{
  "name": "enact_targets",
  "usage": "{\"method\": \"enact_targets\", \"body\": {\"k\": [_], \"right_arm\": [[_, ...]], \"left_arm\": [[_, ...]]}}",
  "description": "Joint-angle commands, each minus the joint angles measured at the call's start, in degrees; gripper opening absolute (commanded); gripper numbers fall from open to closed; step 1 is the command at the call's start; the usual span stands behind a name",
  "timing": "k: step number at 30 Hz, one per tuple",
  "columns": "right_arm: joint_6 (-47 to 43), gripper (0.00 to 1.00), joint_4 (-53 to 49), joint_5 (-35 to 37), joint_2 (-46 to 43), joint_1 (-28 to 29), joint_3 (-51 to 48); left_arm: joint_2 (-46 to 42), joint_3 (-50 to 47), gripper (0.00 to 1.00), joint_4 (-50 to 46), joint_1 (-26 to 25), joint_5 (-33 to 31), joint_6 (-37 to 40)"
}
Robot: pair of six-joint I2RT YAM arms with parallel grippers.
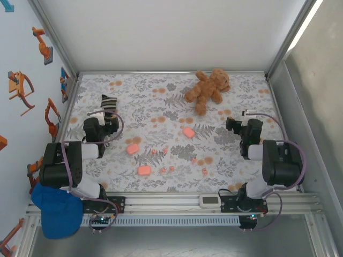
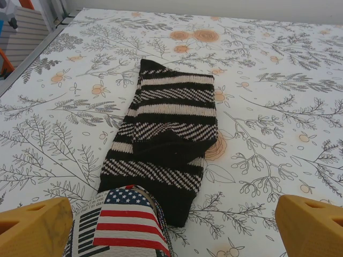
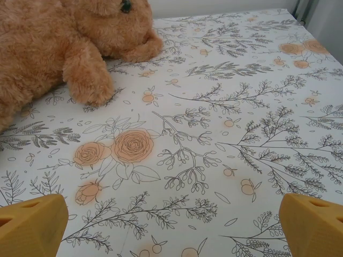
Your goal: Insert wireless bluetooth earbuds into charging case
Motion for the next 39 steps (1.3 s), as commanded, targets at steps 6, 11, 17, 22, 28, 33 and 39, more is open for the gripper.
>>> {"method": "enact_targets", "body": {"k": [6,11,17,22,28,33,39], "right_arm": [[-0.13,0.99,0.34,0.26,-0.33,0.07,0.35],[-0.16,0.99,0.34,0.23,-0.33,0.01,0.4],[-0.16,0.99,0.34,0.22,-0.39,0.05,0.5],[-0.12,0.99,0.3,0.26,-0.33,0.02,0.42],[-0.16,0.99,0.25,0.21,-0.33,0.01,0.47],[-0.16,0.99,0.26,0.26,-0.4,0.07,0.39],[0.45,1.0,1.77,1.53,-5.31,0.06,-2.53]], "left_arm": [[-0.14,0.16,0.96,0.0,-0.17,-0.01,0.02],[-0.19,0.16,0.96,-0.01,-0.16,0.05,-0.03],[-0.19,0.2,0.96,-0.05,-0.17,0.06,-0.01],[-0.17,0.24,0.96,-0.19,-0.08,0.2,-0.11],[-0.17,0.25,0.96,-0.21,0.01,0.35,-0.2],[-0.24,0.14,0.96,-0.01,0.01,0.32,-0.13],[-5.2,-2.87,0.96,1.95,-0.16,0.55,0.11]]}}
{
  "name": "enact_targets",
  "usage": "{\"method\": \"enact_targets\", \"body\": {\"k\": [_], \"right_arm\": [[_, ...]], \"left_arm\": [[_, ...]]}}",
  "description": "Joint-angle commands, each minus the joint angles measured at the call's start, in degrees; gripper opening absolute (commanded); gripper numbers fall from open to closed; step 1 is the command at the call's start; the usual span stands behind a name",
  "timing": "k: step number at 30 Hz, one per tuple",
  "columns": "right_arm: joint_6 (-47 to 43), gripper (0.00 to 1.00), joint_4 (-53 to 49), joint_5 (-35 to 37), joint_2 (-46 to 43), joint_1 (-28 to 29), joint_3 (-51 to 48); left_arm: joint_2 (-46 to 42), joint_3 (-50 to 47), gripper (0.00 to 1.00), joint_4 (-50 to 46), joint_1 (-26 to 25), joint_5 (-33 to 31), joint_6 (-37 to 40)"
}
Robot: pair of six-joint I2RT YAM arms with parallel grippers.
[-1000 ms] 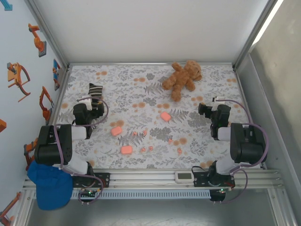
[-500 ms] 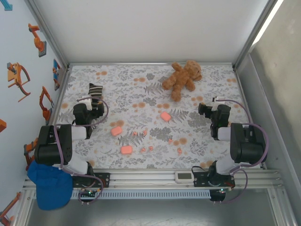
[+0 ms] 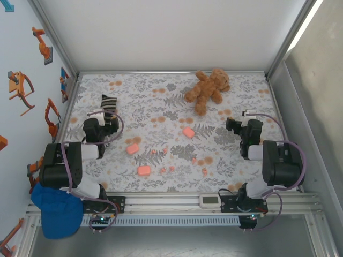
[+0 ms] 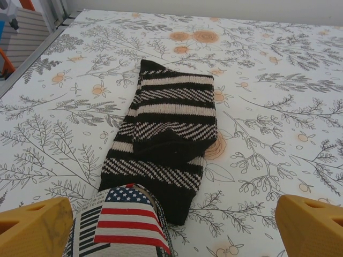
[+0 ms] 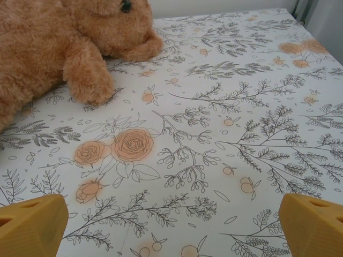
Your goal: Insert wireless bluetooth earbuds into charging case
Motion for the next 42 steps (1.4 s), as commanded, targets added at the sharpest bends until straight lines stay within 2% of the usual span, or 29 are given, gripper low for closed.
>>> {"method": "enact_targets", "body": {"k": [1,3,7,10,12,14,20,23,26,30,35,39,42], "right_arm": [[0.43,1.0,0.04,1.51,-6.8,0.04,-2.17],[1.36,0.99,-6.11,2.06,-12.0,0.02,-1.9],[3.12,0.99,-22.51,0.72,-22.8,0.15,1.59],[4.12,0.99,-38.75,-2.09,-29.44,0.12,7.64],[4.13,0.99,-48.24,-5.96,-32.21,0.11,11.93],[4.64,0.99,-57.17,-9.92,-34.01,0.28,16.31],[6.93,0.98,-75.49,-17.41,-34.8,1.7,25.22],[7.82,0.96,-79.48,-19.35,-34.76,3.59,26.57],[8.09,0.94,-80.86,-18.46,-33.99,6.85,27.02],[7.54,0.93,-81.51,-14.49,-30.82,12.81,27.93],[7.53,0.92,-81.28,-10.09,-24.12,20.51,30.6],[6.7,0.91,-81.55,-5.68,-17.78,26.31,33.19],[5.84,0.91,-81.81,-2.86,-13.26,29.54,35.02]], "left_arm": [[-6.16,-2.35,0.96,0.59,-0.17,0.03,-0.02],[-11.5,-2.19,0.96,-4.2,-0.12,-0.26,-0.18],[-24.31,2.05,0.96,-21.38,-0.37,-0.63,-3.68],[-32.12,8.06,0.96,-38.05,-0.26,-1.17,-10.33],[-35.55,11.01,0.96,-45.89,-0.25,-1.36,-16.95],[-38.73,11.74,0.96,-49.26,-0.12,2.71,-22.64],[-45.07,7.68,0.96,-47.94,-0.04,14.18,-37.2],[-45.88,6.2,0.96,-49.06,-0.55,20.01,-41.62],[-46.74,5.29,0.96,-51.69,-3.22,21.34,-43.31],[-46.14,5.61,0.96,-54.36,-10.33,19.0,-43.42],[-41.48,5.72,0.96,-50.61,-20.79,14.17,-45.3],[-36.16,6.93,0.96,-48.77,-26.27,12.13,-45.46],[-33.22,7.3,0.96,-47.43,-28.56,10.37,-45.76]]}}
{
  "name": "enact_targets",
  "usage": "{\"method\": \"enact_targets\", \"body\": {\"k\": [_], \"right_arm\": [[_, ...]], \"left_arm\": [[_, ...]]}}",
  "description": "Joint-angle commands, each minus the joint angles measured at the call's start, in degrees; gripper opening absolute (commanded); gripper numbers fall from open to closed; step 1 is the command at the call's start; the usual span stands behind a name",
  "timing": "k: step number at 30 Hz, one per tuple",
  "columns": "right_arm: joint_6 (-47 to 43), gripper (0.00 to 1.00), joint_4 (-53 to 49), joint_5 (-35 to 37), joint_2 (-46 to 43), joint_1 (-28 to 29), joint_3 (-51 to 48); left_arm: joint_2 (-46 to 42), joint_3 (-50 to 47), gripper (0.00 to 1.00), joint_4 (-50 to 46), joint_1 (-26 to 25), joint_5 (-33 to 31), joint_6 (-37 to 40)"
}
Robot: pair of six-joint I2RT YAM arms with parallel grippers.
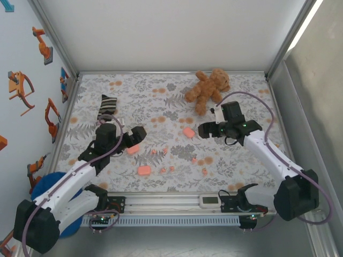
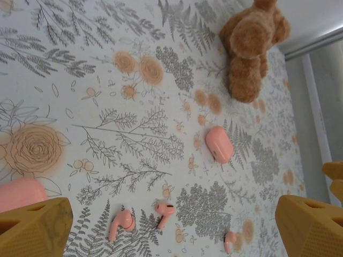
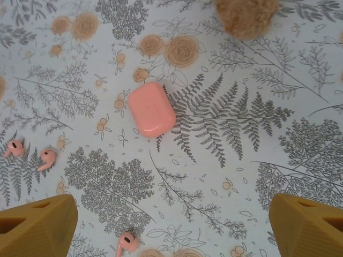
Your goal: Insert wireless bluetooth earbuds into charging case
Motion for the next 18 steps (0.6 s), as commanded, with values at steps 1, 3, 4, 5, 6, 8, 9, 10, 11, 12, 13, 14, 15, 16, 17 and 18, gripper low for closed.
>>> {"method": "enact_targets", "body": {"k": [1,3,4,5,6,8,9,10,11,12,13,14,15,16,17,18], "right_arm": [[-1.63,0.9,-1.55,5.74,4.65,3.18,3.35],[-2.08,0.9,-2.02,7.19,7.83,4.86,4.68],[-2.43,0.9,-2.29,7.99,9.47,5.66,5.5],[-2.72,0.9,-2.55,8.6,10.82,6.27,6.13],[-3.08,0.89,-2.83,9.31,12.45,6.98,6.85],[-3.59,0.89,-3.26,10.41,15.33,7.98,8.15],[-3.9,0.89,-3.48,10.8,16.75,8.47,8.97],[-4.15,0.88,-3.64,10.93,18.13,8.8,9.51],[-4.45,0.88,-3.83,11.07,19.56,9.21,10.23],[-4.84,0.87,-3.99,11.15,20.96,9.51,11.11],[-5.04,0.87,-4.01,11.16,21.9,9.74,11.57],[-5.41,0.86,-4.13,11.24,23.13,9.96,12.32],[-5.76,0.85,-4.36,11.32,24.34,10.11,13.04],[-6.0,0.85,-4.44,11.38,25.21,10.24,13.67],[-6.4,0.85,-4.46,11.5,26.26,10.32,14.33],[-6.73,0.85,-4.39,11.51,27.0,10.31,14.8]], "left_arm": [[2.27,1.73,0.96,2.93,-1.94,-2.99,-1.52],[3.06,1.8,0.96,2.99,-2.47,-4.0,-1.63],[3.15,1.73,0.96,2.71,-2.68,-4.78,-1.61],[3.13,1.72,0.96,2.51,-2.82,-5.36,-1.61],[3.09,1.72,0.96,2.06,-3.0,-5.93,-1.54],[2.68,1.57,0.96,1.3,-3.08,-6.52,-1.44],[2.48,1.43,0.96,1.0,-3.09,-6.66,-1.42],[2.2,1.38,0.96,0.7,-3.14,-6.88,-1.42],[1.92,1.22,0.96,0.49,-3.26,-6.98,-1.44],[1.54,1.07,0.96,0.03,-3.31,-7.21,-1.44],[1.16,0.95,0.96,-0.26,-3.3,-7.5,-1.43],[0.81,0.85,0.96,-0.74,-3.4,-7.9,-1.44],[0.38,0.73,0.96,-1.27,-3.39,-8.26,-1.4],[-0.01,0.67,0.96,-1.64,-3.39,-8.56,-1.36],[-0.52,0.51,0.96,-1.95,-3.48,-8.94,-1.35],[-0.91,0.4,0.96,-2.34,-3.53,-9.26,-1.34]]}}
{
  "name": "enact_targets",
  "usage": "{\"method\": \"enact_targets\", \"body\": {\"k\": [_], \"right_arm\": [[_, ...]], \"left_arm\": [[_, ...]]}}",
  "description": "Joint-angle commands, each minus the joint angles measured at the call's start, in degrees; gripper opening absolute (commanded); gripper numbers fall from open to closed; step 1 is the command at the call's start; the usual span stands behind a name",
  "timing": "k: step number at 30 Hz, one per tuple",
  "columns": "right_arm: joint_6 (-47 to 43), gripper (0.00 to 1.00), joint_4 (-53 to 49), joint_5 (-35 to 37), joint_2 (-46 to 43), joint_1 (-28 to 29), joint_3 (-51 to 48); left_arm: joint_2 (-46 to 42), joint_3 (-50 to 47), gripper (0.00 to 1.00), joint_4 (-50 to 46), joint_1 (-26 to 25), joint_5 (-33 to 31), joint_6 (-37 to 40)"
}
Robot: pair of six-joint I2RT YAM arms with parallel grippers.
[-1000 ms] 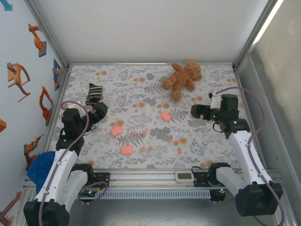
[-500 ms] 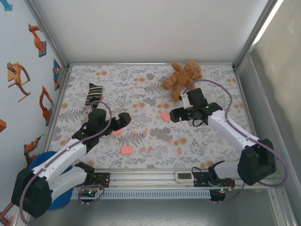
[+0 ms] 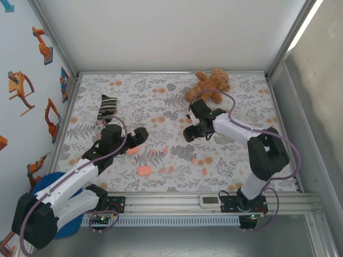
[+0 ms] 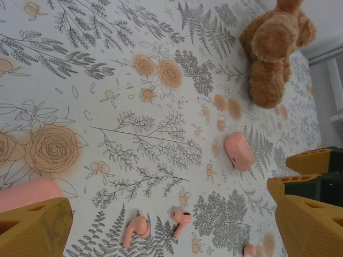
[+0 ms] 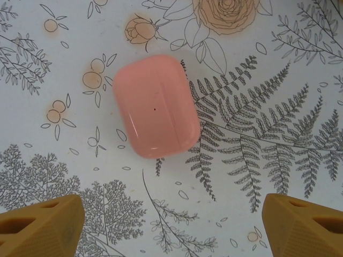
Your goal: Insert wireless bluetooth earbuds into charging case
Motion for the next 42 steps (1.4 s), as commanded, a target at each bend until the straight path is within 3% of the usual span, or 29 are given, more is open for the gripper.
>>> {"method": "enact_targets", "body": {"k": [1,17,42], "right_arm": [[-2.39,0.85,-1.32,1.72,1.96,0.36,2.8],[-4.29,0.78,-2.46,-0.13,10.79,0.43,10.0],[-5.08,0.64,-2.76,-0.39,16.78,0.82,11.4]], "left_arm": [[-1.73,0.31,0.96,-2.2,-0.36,-2.02,-0.48],[-0.69,0.22,0.96,-2.35,-0.56,-1.92,-1.03],[-1.23,0.66,0.96,-3.7,-0.7,-2.64,-0.88]]}}
